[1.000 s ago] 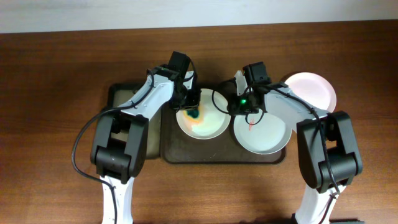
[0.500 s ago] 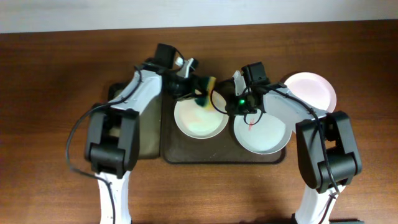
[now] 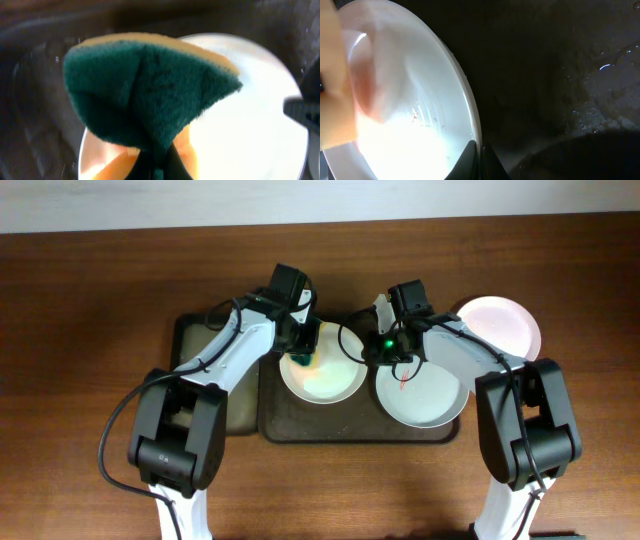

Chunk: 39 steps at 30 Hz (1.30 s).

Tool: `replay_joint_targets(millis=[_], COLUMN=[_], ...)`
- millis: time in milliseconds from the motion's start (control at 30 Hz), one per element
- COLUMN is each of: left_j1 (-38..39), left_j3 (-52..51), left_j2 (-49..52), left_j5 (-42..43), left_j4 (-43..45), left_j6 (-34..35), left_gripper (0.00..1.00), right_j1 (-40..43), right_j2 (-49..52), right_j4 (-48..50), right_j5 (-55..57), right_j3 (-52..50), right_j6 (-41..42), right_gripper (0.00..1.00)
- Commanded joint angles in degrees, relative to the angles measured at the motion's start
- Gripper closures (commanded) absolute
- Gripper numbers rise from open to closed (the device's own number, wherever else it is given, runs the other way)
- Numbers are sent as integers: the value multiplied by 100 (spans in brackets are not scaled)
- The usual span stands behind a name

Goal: Clean dirty plates on tray and stack at the side
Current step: 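Scrub the tilted plate with the sponge in the left gripper, then return the sponge to the sponge tray with the left gripper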

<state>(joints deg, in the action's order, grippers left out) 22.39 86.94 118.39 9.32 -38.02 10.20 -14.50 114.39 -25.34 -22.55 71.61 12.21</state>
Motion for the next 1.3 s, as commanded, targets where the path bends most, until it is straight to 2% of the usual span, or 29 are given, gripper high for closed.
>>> replay_joint_targets(millis=[0,200,400,467,500,533,567,600,633,667,767,833,867,933,1000,1133,1267], left_j1=[-17,-90,-79,-79,-79,-79,-81,-85,-85,-98,-271,-573,-741,-1255,-1537,-1587,-1587], left_j3=[-433,-555,-557,-496,-415,-341,-264,-238,-238,-238,-240,-267,-337,-837,-1399,-2090,-2129], left_j2=[-81,-76,-76,-175,-302,-501,-920,-1320,-1613,-2011,-3069,-3169,-3117,-2949,-2726,-2103,-1596], left_j5=[-107,-289,-256,234,503,737,807,732,566,181,-1676,-2271,-2264,-2177,-1757,-1644,-1641], left_j4=[542,1705,2398,2691,2658,2557,2258,1932,1655,1202,-708,-1805,-2026,-2022,-1488,-636,-289], left_j6=[-92,-87,-87,-87,-85,-79,105,107,105,107,109,417,505,568,560,557,557], left_gripper=[100,100,100,100,100,100,100,100,100,100,100,100,100,100,100,100,100], right_j1=[-52,-52,-52,-52,-52,-52,-52,-52,-52,-52,-52,-52,-52,-52,-52,-52,-52], right_j2=[42,42,42,42,42,42,42,42,42,42,42,42,42,42,42,42,42], right_j4=[26,57,72,72,74,72,72,72,72,72,70,72,70,28,9,13,11], right_j5=[-98,-98,-101,-98,-98,-98,-98,-98,-98,-98,-98,-98,-98,-98,-98,-98,-98], right_j3=[-33,-33,-33,-33,-33,-33,-33,-33,-33,-33,-33,-33,-33,-33,-33,-33,-33], right_j6=[9,9,9,9,9,9,9,9,9,11,11,11,11,11,11,11,11], right_gripper=[96,96,96,96,96,87,72,61,57,54,54,54,54,54,54,54,54])
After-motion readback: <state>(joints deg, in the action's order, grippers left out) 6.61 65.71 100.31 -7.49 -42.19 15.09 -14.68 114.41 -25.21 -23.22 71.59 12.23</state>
